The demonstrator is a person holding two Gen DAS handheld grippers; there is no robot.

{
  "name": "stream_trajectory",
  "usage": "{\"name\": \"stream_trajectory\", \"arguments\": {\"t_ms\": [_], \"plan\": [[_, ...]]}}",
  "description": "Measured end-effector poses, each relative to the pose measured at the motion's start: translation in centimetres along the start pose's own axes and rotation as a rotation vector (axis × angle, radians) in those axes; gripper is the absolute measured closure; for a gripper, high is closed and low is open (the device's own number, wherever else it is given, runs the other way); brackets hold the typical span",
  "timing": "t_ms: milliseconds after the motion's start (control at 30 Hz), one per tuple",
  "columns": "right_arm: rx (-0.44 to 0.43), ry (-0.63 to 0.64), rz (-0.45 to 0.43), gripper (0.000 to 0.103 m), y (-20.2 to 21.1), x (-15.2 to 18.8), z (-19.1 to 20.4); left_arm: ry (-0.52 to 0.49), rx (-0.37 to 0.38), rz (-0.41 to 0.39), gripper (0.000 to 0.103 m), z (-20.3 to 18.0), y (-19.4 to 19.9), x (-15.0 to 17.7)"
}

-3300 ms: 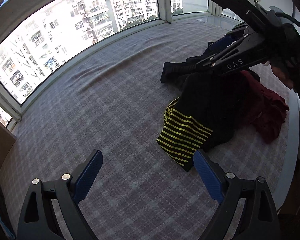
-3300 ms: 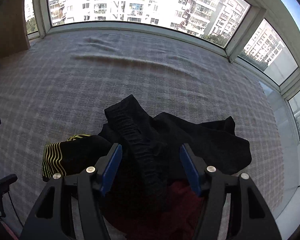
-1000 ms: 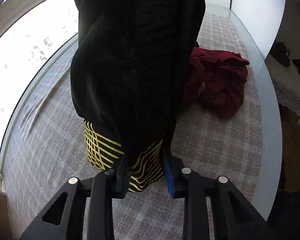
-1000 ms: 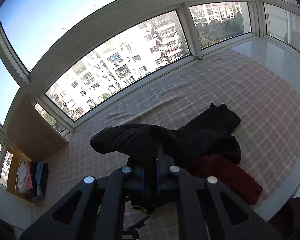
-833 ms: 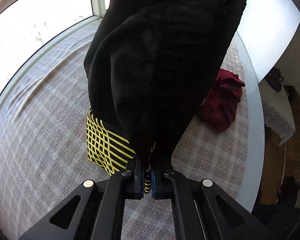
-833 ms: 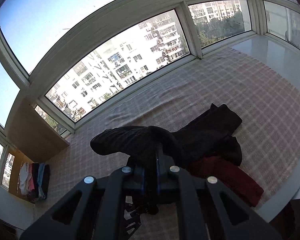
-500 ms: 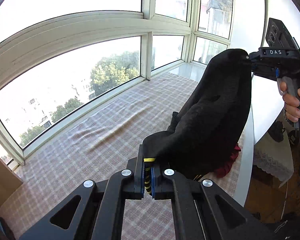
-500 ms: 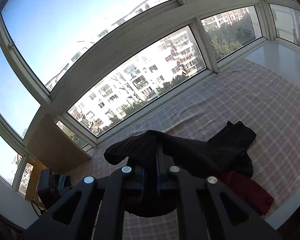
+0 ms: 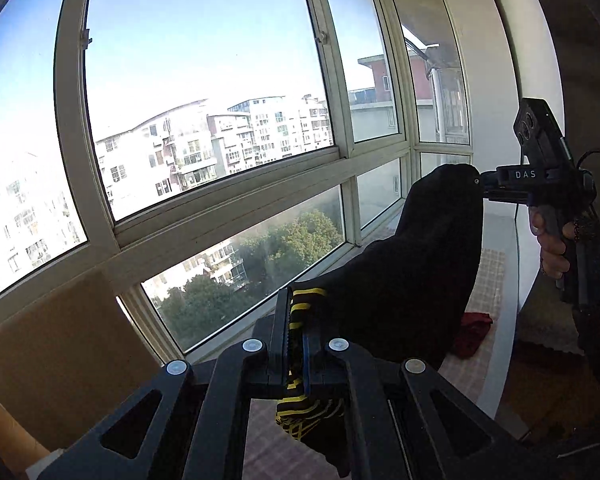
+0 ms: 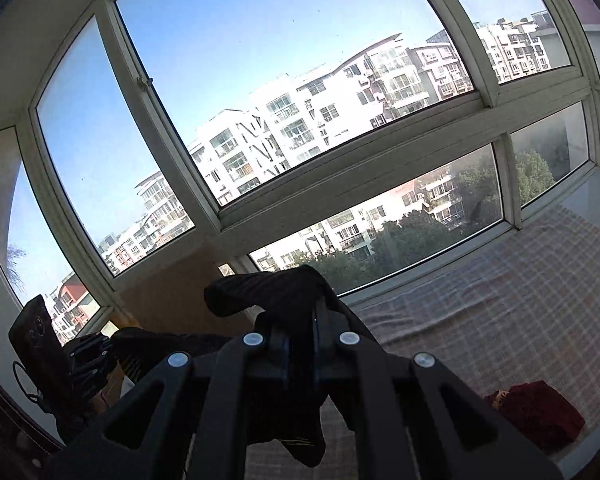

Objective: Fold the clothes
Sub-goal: 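Lift the black shorts with both tools and carry them toward the folded stack, then lower the shorts onto the cloth beside the folded stack with both tools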

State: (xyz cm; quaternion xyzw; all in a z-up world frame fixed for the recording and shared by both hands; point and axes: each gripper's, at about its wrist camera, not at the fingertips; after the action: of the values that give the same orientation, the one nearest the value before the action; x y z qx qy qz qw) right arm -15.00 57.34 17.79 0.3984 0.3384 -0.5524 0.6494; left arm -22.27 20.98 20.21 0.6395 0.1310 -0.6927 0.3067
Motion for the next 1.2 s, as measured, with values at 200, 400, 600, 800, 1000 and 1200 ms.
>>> {"name": "stream_trajectory", "arguments": {"t_ms": [200, 400, 600, 800, 1000, 1200], "plan": [[-0.077, 0.03, -0.048, 0.095, 2.8, 3.3, 8.6, -0.012, 0.031, 0.029, 0.099, 1.8, 7.6, 2.1], [-0.065, 0.062, 0.034, 0.095, -0.2, 7.1, 13.3, 0.073, -0.021, 0.181, 0.099, 6.1, 5.1, 8.0], [0.075, 0.073, 0.264, 0.095, -12.5, 15.4, 10.7, 0.139, -0.2, 0.494, 0.085, 12.8, -6.0, 21.7], [0.185, -0.011, 0.698, 0.067, -27.4, 28.0, 2.1, 0.199, -0.339, 0.842, 0.073, 18.7, -11.5, 36.4], [0.049, 0.013, 0.79, 0.058, -29.6, 31.6, -1.7, 0.286, -0.287, 0.877, 0.053, 21.5, -9.8, 39.4], [0.042, 0.337, 0.859, 0.055, -33.8, 34.1, -2.7, 0.335, -0.231, 0.906, 0.048, 23.5, -11.5, 39.4]]}}
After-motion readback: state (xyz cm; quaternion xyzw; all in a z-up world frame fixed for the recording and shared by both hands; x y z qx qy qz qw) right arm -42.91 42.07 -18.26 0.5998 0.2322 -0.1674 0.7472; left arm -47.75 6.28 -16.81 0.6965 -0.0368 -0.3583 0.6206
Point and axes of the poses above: each gripper's, at about its wrist camera, not at the fingertips, and y roughly against the way its jaws point, z to its left, x to its underside, and after that the axes turned 12 degrees about -z, right-handed
